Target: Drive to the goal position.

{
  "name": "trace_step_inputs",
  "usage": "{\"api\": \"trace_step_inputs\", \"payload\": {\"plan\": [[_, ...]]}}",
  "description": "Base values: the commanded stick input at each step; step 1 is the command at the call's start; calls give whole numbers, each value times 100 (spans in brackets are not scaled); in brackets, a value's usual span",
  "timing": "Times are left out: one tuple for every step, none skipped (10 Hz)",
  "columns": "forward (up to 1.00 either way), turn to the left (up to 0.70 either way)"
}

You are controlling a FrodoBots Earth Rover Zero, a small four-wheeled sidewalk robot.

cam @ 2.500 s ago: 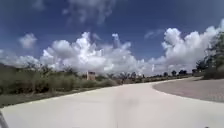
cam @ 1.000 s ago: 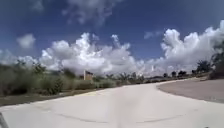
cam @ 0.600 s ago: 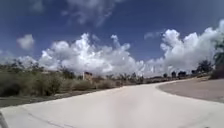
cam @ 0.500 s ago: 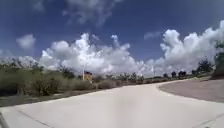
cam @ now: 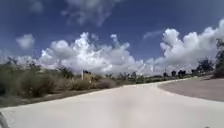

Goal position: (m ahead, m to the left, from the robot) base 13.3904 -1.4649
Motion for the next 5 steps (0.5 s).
{"api": "trace_step_inputs", "payload": {"plan": [[70, 0], [70, 0], [70, 0], [70, 0], [70, 0]]}}
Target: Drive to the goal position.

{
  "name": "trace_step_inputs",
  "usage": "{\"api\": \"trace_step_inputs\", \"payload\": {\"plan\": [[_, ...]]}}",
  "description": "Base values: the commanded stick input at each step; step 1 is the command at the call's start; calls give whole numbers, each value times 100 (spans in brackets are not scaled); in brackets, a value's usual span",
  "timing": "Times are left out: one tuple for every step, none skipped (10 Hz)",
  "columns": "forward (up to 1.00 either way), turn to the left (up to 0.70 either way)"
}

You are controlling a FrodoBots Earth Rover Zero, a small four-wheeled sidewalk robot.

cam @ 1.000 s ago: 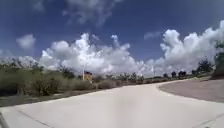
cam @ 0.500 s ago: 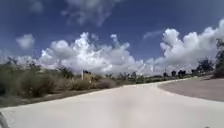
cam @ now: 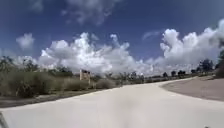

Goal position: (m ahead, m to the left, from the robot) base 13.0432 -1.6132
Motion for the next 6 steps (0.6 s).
{"api": "trace_step_inputs", "payload": {"plan": [[70, 0], [70, 0], [70, 0], [70, 0], [70, 0], [70, 0]]}}
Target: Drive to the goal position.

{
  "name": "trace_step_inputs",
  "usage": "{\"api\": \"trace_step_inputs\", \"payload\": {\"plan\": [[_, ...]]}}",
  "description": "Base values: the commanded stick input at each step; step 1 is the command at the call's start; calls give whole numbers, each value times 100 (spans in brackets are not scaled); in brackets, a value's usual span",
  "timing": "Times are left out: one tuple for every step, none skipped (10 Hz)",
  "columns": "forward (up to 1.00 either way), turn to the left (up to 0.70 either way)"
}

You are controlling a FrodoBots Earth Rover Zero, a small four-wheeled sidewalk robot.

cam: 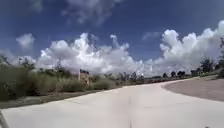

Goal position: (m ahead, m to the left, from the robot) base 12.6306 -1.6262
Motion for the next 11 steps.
{"api": "trace_step_inputs", "payload": {"plan": [[70, 0], [70, 0], [70, 0], [70, 0], [70, 0], [70, 0], [70, 0], [70, 0], [70, 0], [70, 0], [70, 0]]}}
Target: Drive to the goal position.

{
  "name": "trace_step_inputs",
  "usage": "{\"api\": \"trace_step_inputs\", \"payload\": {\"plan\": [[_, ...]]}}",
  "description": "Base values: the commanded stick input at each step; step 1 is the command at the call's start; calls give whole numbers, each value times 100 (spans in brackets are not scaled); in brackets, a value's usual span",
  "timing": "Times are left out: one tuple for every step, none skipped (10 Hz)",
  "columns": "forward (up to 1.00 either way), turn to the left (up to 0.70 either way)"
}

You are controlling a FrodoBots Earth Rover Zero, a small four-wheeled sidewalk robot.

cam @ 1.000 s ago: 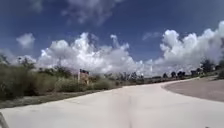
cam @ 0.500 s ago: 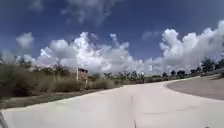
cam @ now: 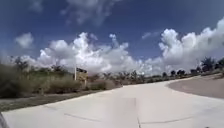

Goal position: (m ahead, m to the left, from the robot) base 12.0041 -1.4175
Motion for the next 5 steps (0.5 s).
{"api": "trace_step_inputs", "payload": {"plan": [[70, 0], [70, 0], [70, 0], [70, 0], [70, 0]]}}
